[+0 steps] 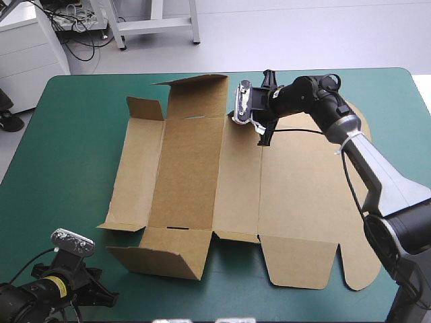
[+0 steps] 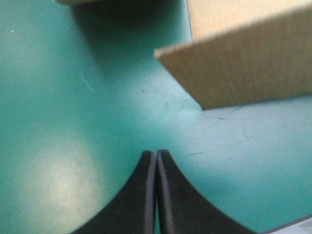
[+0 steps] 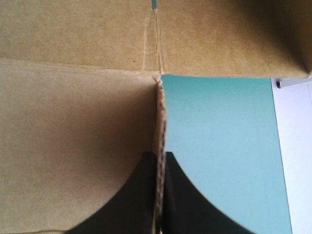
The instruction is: Fold the box
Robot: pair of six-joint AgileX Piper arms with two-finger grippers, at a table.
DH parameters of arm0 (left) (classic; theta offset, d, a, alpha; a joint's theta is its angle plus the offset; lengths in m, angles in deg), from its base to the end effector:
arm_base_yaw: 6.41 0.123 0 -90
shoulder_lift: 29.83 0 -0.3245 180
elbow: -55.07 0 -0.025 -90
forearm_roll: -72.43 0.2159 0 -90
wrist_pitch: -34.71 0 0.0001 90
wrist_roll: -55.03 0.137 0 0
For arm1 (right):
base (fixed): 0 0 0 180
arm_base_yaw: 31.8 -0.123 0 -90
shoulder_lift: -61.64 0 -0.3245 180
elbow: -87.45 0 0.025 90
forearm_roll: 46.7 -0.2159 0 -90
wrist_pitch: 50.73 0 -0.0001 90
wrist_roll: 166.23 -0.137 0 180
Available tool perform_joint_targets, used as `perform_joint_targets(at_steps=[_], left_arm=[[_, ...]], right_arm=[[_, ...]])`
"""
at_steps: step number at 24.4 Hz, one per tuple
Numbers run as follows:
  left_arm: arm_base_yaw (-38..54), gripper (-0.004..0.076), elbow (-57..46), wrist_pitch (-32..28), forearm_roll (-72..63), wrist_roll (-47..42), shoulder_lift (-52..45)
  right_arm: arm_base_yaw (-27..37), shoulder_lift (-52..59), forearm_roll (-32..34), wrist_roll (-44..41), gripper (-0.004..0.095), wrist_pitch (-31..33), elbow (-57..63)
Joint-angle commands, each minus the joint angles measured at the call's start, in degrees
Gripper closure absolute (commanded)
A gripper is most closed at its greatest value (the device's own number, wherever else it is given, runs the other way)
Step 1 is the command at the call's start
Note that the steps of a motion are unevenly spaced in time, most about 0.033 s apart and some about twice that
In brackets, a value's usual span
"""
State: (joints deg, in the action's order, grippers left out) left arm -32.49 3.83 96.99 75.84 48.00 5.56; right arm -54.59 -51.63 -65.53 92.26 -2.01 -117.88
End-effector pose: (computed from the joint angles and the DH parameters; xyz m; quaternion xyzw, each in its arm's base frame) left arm 0.0213 -0.0024 0.2314 0.1655 0.9487 -0.0484 0.2651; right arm 0.3898 0.1999 0.3596 -0.6740 0.6239 -0.0339 0.3941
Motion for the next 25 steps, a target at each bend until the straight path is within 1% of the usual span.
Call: perform_joint_targets(at_steps=[1, 4, 8, 14, 17, 19, 20, 21, 22, 24, 25], left_arm=[[-0.07, 0.0756, 1.25, -1.99, 0.16, -0.47, 0.24], [-0.07, 0.0756, 1.25, -1.99, 0.16, -0.25, 0.24], [-0.07, 0.0756, 1.25, -1.99, 0.16, -0.25, 0.24], [-0.07, 0.0756, 1.25, -1.99, 0.16, -0.25, 0.24], [-0.07, 0.0756, 1.25, -1.99, 0.16, -0.25, 0.24], [-0.07, 0.0756, 1.25, -1.99, 0.16, -0.25, 0.24], [-0.07, 0.0756, 1.25, -1.99, 0.16, -0.25, 0.24], [-0.07, 0.0756, 1.25, -1.99, 0.16, -0.25, 0.24], [-0.07, 0.0756, 1.25, -1.99, 0.16, -0.25, 0.24], [-0.07, 0.0756, 1.25, -1.99, 0.16, -0.25, 0.24], [-0.07, 0.0756, 1.25, -1.99, 0.16, -0.25, 0.24]], right_arm=[[-0.7, 1.37, -6.09, 3.29, 0.0931, -4.24, -1.92], [-0.94, 0.11, -8.46, 5.91, 0.0931, -3.87, -1.92], [-1.08, -1.42, -9.6, 5.93, 0.0931, -2.62, -1.92], [-1.35, -3.96, -9.99, 6.98, 0.0931, -2.37, -1.92], [-1.35, -5.3, -9.87, 6.98, 0.0908, 0.28, -1.92], [-1.35, -5.86, -9.6, 6.98, 0.0776, 1.73, -1.92], [-1.35, -6.02, -9.51, 6.98, 0.0614, 1.86, -1.92], [-1.35, -6.02, -9.51, 6.98, 0.0507, 1.86, -1.92], [-1.35, -6.02, -9.71, 6.98, 0.03, 1.0, -1.92], [-1.35, -5.91, -9.71, 5.18, 0.0127, -0.15, -1.92], [-1.35, -5.8, -9.71, 4.02, 0.011, -0.24, -1.92]])
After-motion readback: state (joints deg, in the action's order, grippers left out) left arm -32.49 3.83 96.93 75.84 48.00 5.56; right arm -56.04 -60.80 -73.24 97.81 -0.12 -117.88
